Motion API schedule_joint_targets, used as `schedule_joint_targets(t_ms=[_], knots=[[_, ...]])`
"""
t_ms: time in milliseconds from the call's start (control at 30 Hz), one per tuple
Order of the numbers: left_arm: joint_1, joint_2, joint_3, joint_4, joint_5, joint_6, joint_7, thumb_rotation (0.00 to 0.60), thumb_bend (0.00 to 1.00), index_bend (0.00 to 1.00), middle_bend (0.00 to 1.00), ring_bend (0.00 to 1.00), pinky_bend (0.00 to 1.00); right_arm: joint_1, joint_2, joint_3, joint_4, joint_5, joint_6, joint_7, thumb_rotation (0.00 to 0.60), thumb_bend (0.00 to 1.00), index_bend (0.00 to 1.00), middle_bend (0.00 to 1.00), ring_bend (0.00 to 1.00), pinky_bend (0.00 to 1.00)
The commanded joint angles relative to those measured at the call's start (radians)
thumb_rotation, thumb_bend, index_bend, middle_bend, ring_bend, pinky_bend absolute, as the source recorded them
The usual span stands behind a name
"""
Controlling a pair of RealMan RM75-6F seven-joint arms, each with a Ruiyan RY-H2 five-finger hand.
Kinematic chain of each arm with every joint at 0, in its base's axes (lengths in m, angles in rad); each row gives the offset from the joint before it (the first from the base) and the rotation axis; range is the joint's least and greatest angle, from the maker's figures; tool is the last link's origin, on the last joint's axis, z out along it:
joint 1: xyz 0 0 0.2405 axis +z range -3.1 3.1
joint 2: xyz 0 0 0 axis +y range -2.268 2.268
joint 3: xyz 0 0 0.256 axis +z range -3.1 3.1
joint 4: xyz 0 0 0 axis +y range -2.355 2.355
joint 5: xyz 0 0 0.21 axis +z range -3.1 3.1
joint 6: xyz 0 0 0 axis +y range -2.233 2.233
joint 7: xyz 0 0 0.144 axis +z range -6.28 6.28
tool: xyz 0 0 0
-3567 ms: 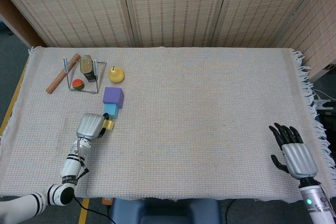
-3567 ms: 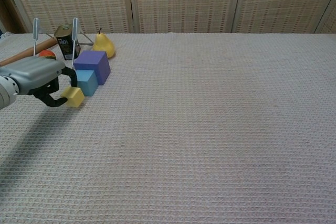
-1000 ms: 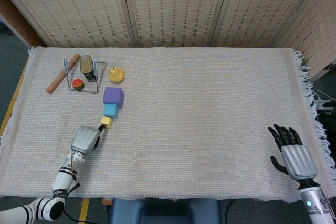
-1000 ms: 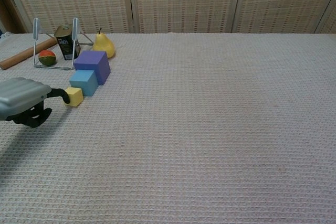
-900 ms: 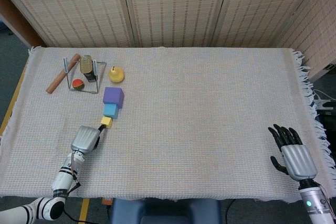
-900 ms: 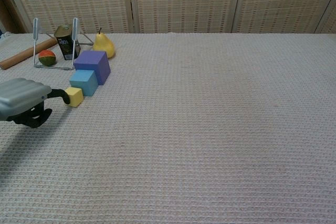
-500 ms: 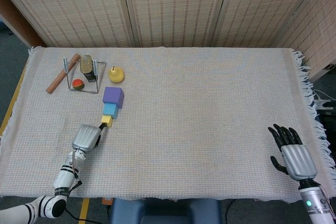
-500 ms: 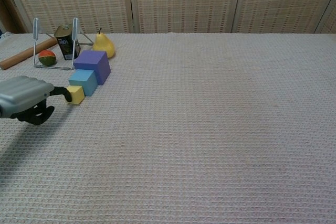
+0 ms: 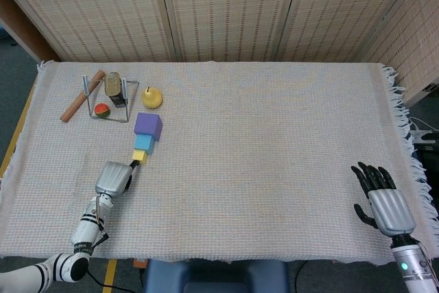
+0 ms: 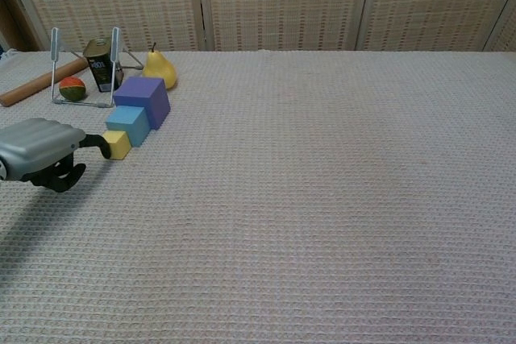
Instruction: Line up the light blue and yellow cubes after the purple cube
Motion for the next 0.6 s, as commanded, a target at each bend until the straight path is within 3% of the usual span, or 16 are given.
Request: schedule_joint_targets(t_ms=[33, 600], knots=[[0.0, -0.001, 0.001, 0.002, -0.001, 0.001, 0.002, 0.6, 0.65, 0.25, 1.0, 1.0, 1.0, 0.0, 0.0, 0.0, 0.0, -0.001, 0.0, 0.0, 0.6, 0.13, 0.0, 0.0, 0.0, 0.0], [0.006, -0.005, 0.016, -0.01, 0.018, 0.015, 0.004, 0.6, 0.65, 0.25, 1.0, 1.0, 1.0, -0.002, 0.003, -0.002, -0.004, -0.006, 0.004, 0.002, 0.6, 0.13, 0.0, 0.0, 0.0, 0.0]])
